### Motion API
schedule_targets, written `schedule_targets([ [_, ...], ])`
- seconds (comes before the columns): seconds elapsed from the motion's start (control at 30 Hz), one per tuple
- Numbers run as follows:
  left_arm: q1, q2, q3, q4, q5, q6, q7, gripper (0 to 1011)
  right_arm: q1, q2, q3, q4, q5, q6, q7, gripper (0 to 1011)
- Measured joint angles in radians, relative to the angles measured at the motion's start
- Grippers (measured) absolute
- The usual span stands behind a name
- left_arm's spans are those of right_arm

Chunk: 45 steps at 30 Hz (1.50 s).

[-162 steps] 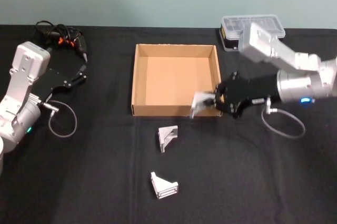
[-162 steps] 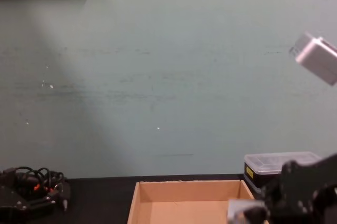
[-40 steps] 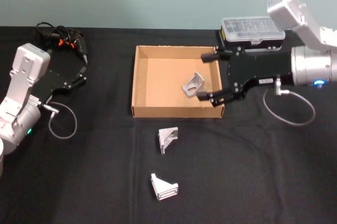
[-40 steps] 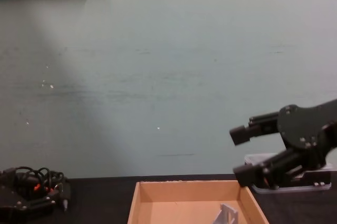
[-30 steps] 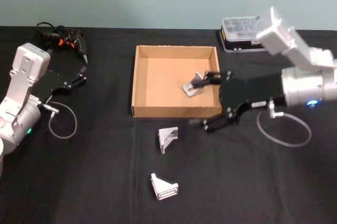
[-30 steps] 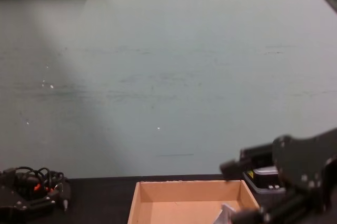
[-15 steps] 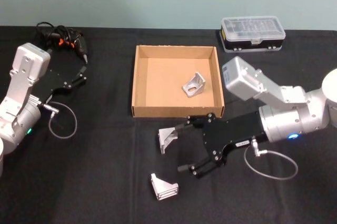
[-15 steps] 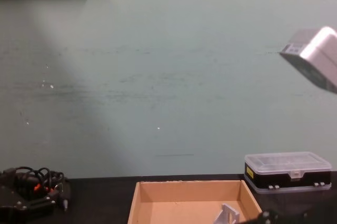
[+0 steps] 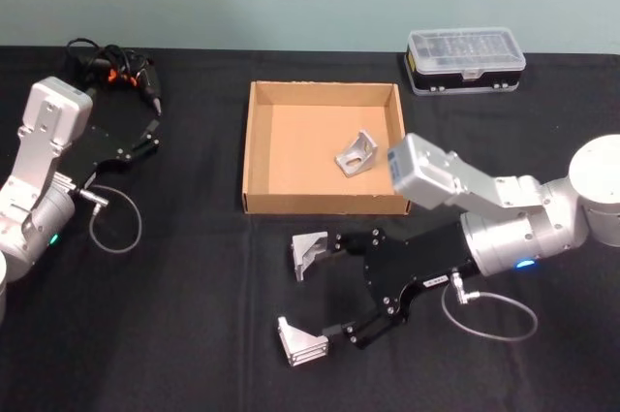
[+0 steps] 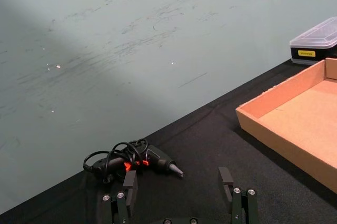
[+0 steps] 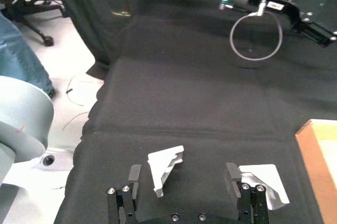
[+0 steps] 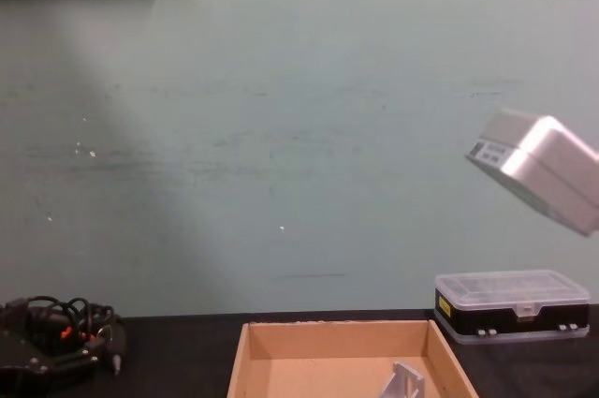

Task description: Use one hand to pick up the angle iron from the table and place it into the box.

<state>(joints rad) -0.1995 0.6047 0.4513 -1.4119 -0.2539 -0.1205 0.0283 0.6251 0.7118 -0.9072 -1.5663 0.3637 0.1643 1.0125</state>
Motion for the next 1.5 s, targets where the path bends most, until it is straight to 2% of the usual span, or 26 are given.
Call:
schedule_targets([
  [0.47, 0.0, 0.0, 0.0, 0.0, 0.0, 0.0, 0.0, 1000, 0.008, -0.032, -0.047, 0.03, -0.026, -0.007, 0.015, 1003],
  [0.57, 0.0, 0.0, 0.0, 0.0, 0.0, 0.0, 0.0, 1000, 0.013, -0.039, -0.064, 0.038, -0.047, -0.008, 0.016, 1003],
  [0.8, 0.0, 0.0, 0.0, 0.0, 0.0, 0.0, 0.0, 1000, 0.017, -0.044, -0.079, 0.047, -0.066, -0.005, 0.018, 1003],
  [1.5, 0.0, 0.0, 0.0, 0.0, 0.0, 0.0, 0.0, 1000, 0.007, -0.053, -0.083, 0.066, -0.074, 0.003, 0.017, 1003],
])
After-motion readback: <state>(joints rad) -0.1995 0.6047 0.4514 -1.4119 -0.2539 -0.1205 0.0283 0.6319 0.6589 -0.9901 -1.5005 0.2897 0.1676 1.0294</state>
